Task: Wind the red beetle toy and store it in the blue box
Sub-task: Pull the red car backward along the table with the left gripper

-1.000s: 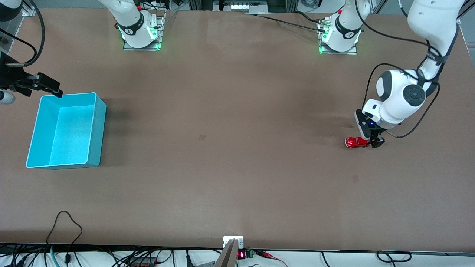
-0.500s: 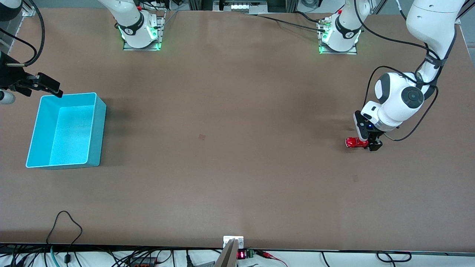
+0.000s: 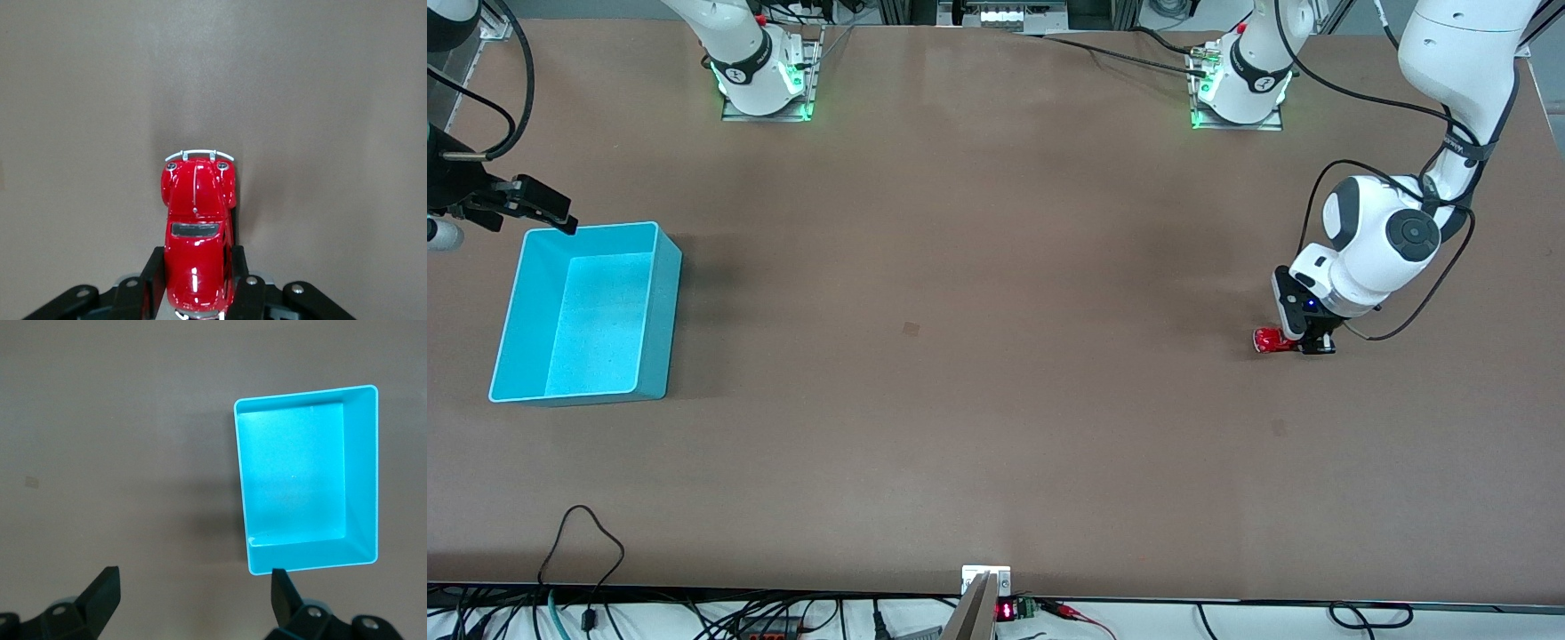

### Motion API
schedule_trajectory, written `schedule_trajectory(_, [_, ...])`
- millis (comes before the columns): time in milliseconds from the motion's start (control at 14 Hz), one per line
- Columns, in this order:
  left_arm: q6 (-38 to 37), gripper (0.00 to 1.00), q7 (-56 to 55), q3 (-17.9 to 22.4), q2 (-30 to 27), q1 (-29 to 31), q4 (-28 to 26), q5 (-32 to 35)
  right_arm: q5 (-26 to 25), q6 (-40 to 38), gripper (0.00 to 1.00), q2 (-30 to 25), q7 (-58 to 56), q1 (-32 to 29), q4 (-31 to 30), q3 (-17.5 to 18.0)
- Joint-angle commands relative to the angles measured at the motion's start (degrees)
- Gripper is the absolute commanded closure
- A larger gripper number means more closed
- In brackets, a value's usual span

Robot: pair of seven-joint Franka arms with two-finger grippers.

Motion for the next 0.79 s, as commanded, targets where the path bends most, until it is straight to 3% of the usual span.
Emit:
schedule_trajectory(0, [-0.53,0.89,2.25,0.00,0.58,-0.07,0.95,0.94,-0.10,-0.69,0.00,0.00,-0.50,-0.43,0.36,0.22])
schedule_trajectory(429, [-0.97,0.89,5.31,0.17,3.55,1.15,3.58,0.94,-0.10,-0.69,0.00,0.08,-0.50,-0.43,0.45,0.22])
schedule_trajectory(714, [-1.14,0.88,13.14,0.09,8.66,8.88,8.77,0.94,-0.01,-0.69,0.00,0.26,-0.50,-0.51,0.45,0.22])
